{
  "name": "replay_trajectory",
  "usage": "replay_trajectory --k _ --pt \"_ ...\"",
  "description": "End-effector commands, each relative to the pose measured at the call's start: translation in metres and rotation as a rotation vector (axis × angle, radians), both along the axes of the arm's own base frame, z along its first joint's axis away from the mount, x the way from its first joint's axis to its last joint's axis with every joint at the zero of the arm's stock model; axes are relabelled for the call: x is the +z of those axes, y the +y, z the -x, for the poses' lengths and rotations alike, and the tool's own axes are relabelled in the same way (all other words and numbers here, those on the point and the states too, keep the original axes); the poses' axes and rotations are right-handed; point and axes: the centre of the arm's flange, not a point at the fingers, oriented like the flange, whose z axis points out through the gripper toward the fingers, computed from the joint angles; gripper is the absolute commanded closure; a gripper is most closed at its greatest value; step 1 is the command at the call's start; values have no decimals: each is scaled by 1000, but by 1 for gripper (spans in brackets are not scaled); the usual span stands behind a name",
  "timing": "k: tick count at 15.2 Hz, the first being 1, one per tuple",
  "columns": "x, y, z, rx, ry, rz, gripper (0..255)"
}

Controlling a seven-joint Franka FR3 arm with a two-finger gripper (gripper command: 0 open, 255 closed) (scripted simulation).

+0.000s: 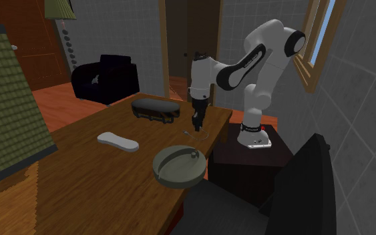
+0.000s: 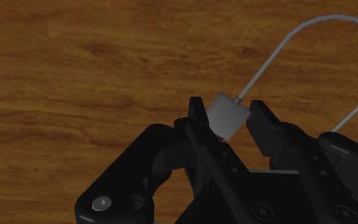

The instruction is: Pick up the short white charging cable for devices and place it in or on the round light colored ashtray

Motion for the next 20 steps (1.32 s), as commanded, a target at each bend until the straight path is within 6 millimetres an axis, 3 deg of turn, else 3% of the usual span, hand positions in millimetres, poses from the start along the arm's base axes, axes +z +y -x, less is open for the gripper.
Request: replay_trajectory --k 1,20 --pt "-5 0 0 1 8 2 255" --pt "90 0 1 1 9 2 255"
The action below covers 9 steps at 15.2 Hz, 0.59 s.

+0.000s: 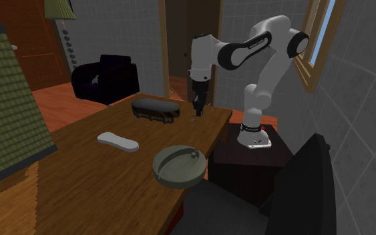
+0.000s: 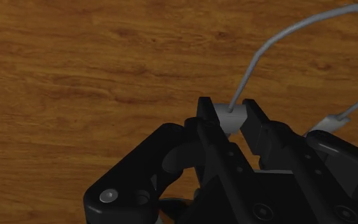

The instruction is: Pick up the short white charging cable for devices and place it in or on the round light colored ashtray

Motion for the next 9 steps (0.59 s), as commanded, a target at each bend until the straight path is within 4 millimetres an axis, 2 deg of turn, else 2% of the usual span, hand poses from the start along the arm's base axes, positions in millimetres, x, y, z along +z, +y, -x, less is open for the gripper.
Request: replay_trajectory --k 1,9 --pt "11 -1 0 0 0 0 255" --pt "12 102 -24 0 0 0 255"
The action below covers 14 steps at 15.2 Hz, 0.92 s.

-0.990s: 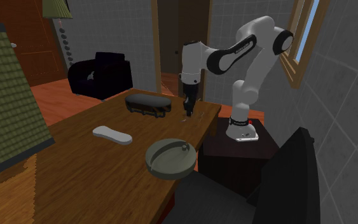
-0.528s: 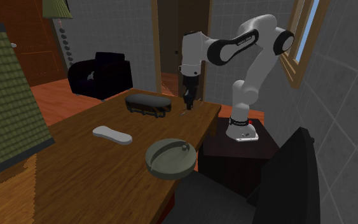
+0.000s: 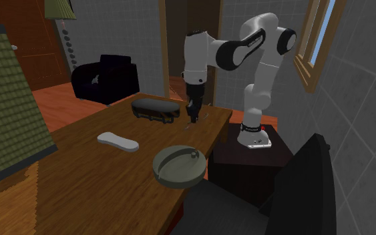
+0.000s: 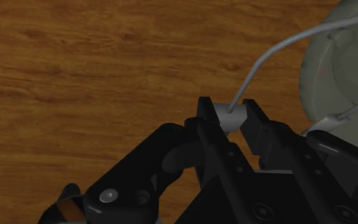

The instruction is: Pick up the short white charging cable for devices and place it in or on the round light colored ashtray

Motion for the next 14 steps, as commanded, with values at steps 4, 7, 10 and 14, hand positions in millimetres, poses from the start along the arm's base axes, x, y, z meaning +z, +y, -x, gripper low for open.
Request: replay_trajectory --k 4,7,10,14 --pt "2 63 -15 -2 0 -2 255" --pt "3 102 -24 -2 0 -2 255" --pt "4 140 -33 -2 0 -2 255" --pt "-12 147 -35 -2 0 -2 255"
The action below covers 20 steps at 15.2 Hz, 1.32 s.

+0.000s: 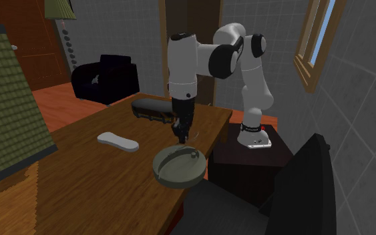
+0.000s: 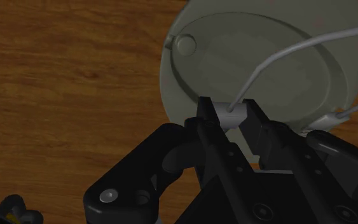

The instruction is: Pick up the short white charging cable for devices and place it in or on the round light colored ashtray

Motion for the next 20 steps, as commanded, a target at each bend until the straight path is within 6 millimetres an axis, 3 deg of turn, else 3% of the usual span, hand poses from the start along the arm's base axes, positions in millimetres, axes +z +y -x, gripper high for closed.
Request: replay_trajectory --k 1,11,19,20 --pt "-11 1 -1 0 0 0 255" --pt "-64 1 -1 0 0 0 255" --pt "-64 1 -1 0 0 0 255" --pt "-64 1 -1 0 0 0 0"
